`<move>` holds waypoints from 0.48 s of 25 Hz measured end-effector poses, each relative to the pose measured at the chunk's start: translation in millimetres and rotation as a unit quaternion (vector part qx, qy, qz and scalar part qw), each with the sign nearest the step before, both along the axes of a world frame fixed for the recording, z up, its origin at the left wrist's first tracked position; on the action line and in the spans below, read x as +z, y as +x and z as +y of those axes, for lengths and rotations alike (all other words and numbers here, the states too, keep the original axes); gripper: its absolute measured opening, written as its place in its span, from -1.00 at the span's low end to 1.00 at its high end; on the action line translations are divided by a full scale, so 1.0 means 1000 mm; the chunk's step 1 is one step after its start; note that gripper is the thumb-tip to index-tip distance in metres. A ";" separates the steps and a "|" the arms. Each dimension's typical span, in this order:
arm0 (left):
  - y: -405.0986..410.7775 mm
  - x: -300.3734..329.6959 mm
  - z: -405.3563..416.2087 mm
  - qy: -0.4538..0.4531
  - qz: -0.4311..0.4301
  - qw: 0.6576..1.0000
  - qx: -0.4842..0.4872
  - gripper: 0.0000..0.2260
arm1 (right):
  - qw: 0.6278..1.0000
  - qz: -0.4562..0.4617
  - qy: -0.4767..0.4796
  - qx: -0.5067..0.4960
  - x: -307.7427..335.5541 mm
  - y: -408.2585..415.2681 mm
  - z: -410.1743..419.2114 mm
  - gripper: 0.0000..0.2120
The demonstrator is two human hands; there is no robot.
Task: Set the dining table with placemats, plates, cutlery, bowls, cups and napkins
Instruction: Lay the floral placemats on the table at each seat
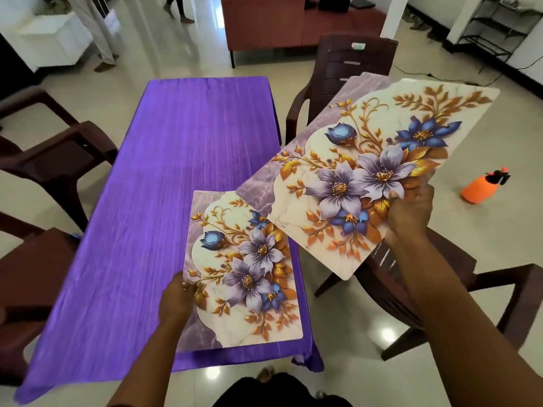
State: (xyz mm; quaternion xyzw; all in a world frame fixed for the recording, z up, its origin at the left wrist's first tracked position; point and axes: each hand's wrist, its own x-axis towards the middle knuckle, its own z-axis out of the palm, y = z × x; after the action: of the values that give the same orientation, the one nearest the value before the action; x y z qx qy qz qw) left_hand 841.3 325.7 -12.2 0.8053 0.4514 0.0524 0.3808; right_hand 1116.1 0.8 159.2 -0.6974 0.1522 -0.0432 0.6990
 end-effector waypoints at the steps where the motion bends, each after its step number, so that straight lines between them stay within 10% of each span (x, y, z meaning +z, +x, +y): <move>1: 0.001 0.000 -0.003 -0.002 -0.001 1.000 -0.002 -0.79 | 1.000 0.000 0.004 -0.006 0.000 0.001 -0.001 -0.58; 12: -0.005 -0.018 -0.010 0.113 0.065 0.991 -0.027 -0.70 | 0.999 -0.014 0.002 -0.029 0.007 0.009 -0.007 -0.67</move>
State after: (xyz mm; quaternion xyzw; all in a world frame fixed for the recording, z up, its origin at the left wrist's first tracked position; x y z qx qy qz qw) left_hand 836.3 315.8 -30.4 0.8566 0.4445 0.0404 0.2589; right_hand 1124.7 -6.5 166.0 -0.6907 0.1625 -0.0726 0.7009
